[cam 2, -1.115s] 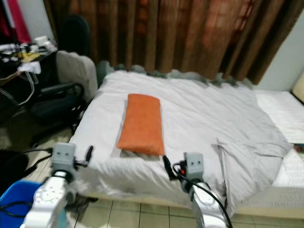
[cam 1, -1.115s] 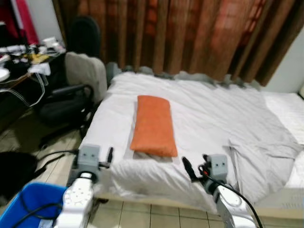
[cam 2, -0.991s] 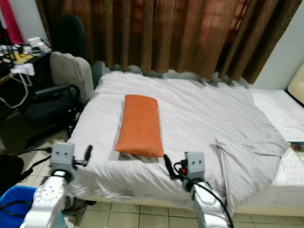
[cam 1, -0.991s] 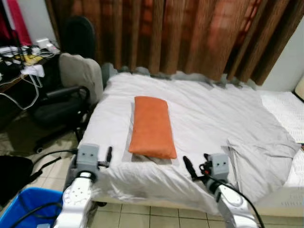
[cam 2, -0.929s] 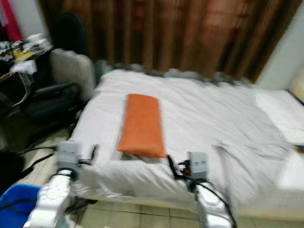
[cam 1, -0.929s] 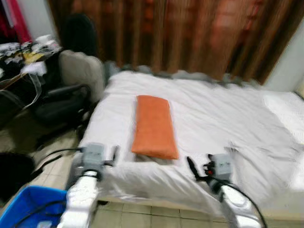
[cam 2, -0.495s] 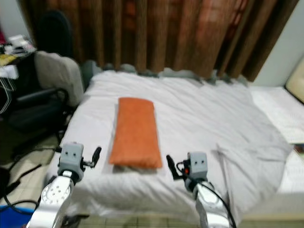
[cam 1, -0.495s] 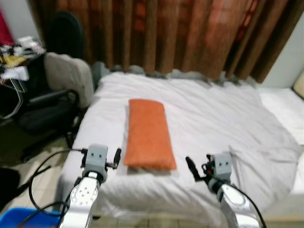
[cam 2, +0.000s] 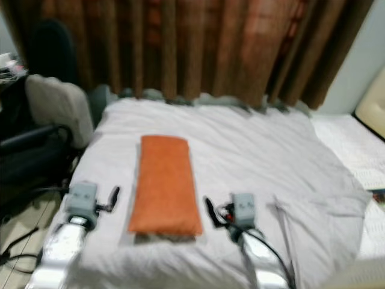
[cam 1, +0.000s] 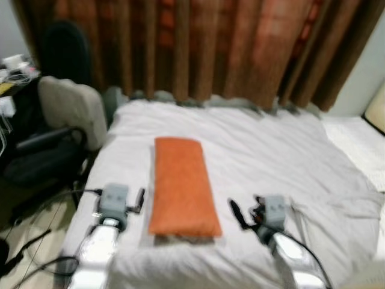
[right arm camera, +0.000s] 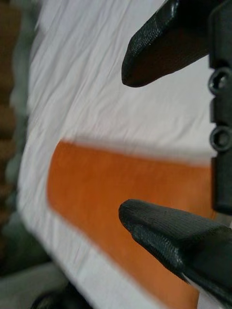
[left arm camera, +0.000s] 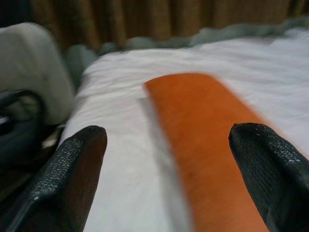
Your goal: Clean up the room
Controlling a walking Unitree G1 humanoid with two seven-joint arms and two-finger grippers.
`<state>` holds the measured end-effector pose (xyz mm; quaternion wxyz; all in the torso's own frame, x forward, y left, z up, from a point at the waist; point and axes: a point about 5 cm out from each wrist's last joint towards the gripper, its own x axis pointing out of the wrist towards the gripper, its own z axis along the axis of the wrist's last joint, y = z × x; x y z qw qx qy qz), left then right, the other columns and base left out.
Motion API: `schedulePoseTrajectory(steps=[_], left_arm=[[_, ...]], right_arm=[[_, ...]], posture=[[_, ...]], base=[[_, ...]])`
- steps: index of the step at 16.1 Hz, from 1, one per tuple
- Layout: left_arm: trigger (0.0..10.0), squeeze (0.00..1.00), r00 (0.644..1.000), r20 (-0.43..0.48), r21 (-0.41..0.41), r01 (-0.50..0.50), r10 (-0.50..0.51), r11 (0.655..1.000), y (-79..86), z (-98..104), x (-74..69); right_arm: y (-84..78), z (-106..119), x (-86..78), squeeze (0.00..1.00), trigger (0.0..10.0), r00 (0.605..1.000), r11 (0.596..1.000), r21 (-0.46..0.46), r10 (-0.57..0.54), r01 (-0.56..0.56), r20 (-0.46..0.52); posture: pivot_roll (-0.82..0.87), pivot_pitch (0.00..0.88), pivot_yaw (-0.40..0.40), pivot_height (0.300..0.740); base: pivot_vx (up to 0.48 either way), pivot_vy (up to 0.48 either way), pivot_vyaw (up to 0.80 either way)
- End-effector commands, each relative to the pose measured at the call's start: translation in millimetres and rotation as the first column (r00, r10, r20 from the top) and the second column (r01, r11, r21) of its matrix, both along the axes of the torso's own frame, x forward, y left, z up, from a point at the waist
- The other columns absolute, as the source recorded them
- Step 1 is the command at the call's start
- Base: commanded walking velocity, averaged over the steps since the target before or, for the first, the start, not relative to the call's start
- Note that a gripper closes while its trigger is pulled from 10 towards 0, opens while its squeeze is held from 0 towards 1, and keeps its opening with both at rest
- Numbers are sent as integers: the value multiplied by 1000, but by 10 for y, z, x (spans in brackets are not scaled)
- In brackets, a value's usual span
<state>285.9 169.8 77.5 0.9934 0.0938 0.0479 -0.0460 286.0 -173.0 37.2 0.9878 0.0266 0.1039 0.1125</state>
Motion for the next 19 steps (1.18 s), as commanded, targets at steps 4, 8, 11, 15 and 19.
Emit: schedulePoseTrajectory(steps=[4, 8, 11, 15, 19], left_arm=[[10000, 0, 1000, 8, 15, -3, 2, 1000, 38, 30, 6], [10000, 0, 1000, -8, -29, -20, 20, 999, 34, 8, 0], [10000, 0, 1000, -9, -33, -10, 10, 999, 25, 10, -3], [10000, 0, 997, -82, -210, -15, -2, 978, 104, 6, 297], [10000, 0, 986, 163, -415, 85, -18, 906, 356, 864, 750]], right_arm=[[44, 25, 35, 0, 10000, 1000, 1000, 4, 31, -31, 3], [36, 4, 33, 0, 10000, 999, 999, -2, 42, -42, -11], [36, -29, 23, 0, 10000, 998, 999, 19, 49, -49, -43], [98, -179, 78, 0, 10000, 983, 993, 121, 12, 11, -183], [29, 152, 394, 0, 10000, 986, 940, 297, -146, 165, -85]], posture=[[152, 0, -122, 740], [154, 0, -126, 740], [158, 0, -130, 740], [147, 115, -123, 740], [71, 408, -116, 740]], base=[[480, 0, 0], [480, 0, 0], [480, 0, 0], [120, 0, 0], [0, 0, 0]])
